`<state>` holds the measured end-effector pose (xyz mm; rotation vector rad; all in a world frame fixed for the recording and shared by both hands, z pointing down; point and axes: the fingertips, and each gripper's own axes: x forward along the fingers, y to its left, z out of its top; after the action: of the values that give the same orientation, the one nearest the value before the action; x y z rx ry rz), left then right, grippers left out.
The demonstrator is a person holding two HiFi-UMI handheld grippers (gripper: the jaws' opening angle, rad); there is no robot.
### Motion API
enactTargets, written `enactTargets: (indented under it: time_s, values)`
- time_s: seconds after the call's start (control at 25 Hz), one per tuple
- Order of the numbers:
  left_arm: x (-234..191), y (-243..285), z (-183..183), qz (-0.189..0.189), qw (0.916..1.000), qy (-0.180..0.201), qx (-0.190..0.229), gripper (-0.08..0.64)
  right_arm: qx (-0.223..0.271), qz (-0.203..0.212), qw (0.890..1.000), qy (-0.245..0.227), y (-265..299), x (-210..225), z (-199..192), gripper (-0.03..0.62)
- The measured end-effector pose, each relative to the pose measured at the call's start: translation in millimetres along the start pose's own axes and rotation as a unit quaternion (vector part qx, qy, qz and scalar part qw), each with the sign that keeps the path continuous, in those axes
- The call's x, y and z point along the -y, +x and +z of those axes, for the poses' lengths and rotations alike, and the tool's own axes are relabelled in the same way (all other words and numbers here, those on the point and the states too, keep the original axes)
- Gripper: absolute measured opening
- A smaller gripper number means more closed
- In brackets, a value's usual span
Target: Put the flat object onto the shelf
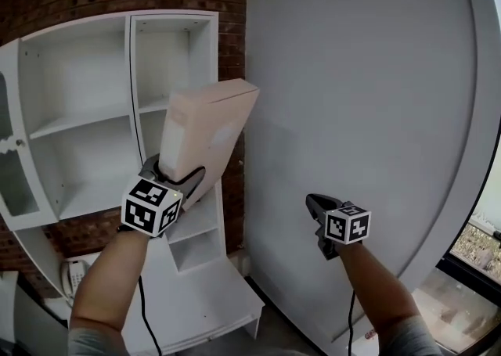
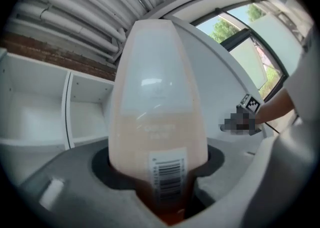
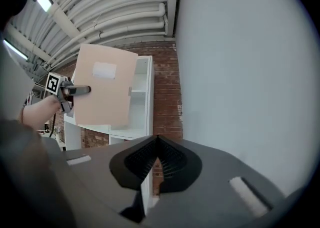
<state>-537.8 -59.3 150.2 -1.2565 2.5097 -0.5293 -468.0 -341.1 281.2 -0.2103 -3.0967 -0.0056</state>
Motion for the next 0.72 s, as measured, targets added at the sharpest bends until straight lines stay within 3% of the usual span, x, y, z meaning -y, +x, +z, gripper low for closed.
enactTargets:
  time_s: [0.24,0.4,0.72]
  values:
    - [-70.0,-2.8,62.0,0.064,0.9962,0.057,-0.019,0.288,0.022,0.014,1.000,-0.008,55.8,-3.8,53.3,0.009]
    - [-106.7,-3.8,91.7,0.107,0.9892,0.093,-0.037,0.288,0.036,0.024,0.999,0.004,81.3,-4.1,83.4,0.009]
    - [-158.5,9.8,140.5,0.180,0.9703,0.144,-0.073,0.285,0.034,0.039,0.999,0.016,120.1,-5.9,91.2,0.009]
